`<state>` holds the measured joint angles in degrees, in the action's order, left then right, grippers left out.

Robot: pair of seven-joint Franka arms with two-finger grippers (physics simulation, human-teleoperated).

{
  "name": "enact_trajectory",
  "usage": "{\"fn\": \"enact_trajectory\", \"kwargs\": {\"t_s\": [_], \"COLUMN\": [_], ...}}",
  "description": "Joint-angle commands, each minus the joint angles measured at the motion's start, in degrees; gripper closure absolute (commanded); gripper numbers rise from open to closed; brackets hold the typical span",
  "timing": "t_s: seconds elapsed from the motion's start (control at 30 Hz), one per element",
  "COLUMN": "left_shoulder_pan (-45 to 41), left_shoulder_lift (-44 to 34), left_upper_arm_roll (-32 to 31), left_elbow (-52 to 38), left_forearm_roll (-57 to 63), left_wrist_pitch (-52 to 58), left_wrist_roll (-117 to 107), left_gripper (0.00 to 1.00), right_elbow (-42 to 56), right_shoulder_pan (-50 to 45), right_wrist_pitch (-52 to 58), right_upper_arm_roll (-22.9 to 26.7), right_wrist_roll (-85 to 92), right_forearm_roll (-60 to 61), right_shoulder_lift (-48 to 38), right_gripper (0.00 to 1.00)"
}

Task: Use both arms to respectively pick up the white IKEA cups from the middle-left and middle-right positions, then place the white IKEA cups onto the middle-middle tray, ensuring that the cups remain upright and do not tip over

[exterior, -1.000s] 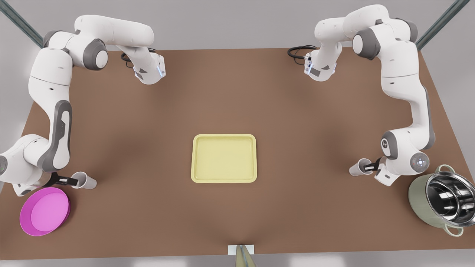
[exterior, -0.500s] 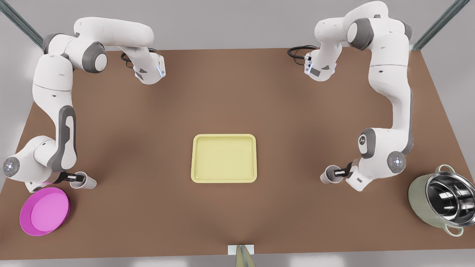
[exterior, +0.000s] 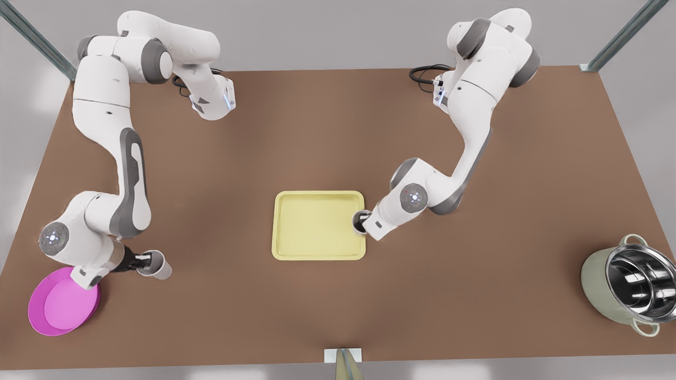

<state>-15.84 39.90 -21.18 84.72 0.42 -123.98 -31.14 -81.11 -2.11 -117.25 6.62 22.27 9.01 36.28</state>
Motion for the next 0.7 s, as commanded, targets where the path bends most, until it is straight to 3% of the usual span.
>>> {"fn": "enact_trajectory", "kwargs": {"t_s": [0.0, 0.37, 0.43, 0.47, 0.5, 0.53, 0.57, 0.67], "left_shoulder_pan": [-1.65, -3.06, -2.79, -2.88, -2.88, -2.97, -2.97, -2.7], "left_shoulder_lift": [0.79, 4.92, 4.84, 4.92, 5.01, 5.01, 5.19, 4.31], "left_upper_arm_roll": [0.08, 0.17, 0.08, 0.08, 0.08, 0.17, 0.17, 0.08], "left_elbow": [-0.08, 0.09, 0.27, 0.36, 0.36, 0.36, 0.53, 0.71], "left_forearm_roll": [1.16, 4.67, 4.67, 4.67, 4.67, 4.67, 4.67, 4.67], "left_wrist_pitch": [-7.33, -10.85, -10.76, -10.85, -10.85, -10.76, -10.85, -9.97], "left_wrist_roll": [-22.91, -24.23, -24.93, -25.02, -25.02, -24.93, -24.93, -26.51], "left_gripper": [0.79, 0.79, 0.67, 0.66, 0.56, 0.18, 0.0, 0.0], "right_elbow": [0.07, 1.48, 1.13, 1.04, 1.04, 0.16, -0.8, -4.32], "right_shoulder_pan": [-3.43, -24.35, -26.19, -26.98, -27.43, -27.69, -28.04, -29.18], "right_wrist_pitch": [3.26, 3.17, 3.17, 2.82, 2.12, 1.15, 0.1, -4.38], "right_upper_arm_roll": [-1.26, -1.61, -1.61, -1.61, -1.61, -1.61, -1.61, -1.7], "right_wrist_roll": [2.26, -13.56, -14.44, -14.36, -14.44, -14.36, -14.36, -14.36], "right_forearm_roll": [-0.04, 4.09, 4.09, 4.18, 4.18, 4.26, 4.35, 4.35], "right_shoulder_lift": [-0.34, 1.33, 2.47, 3.08, 3.44, 3.44, 3.44, 3.27], "right_gripper": [0.79, 0.79, 0.79, 0.79, 0.79, 0.79, 0.79, 0.79]}}
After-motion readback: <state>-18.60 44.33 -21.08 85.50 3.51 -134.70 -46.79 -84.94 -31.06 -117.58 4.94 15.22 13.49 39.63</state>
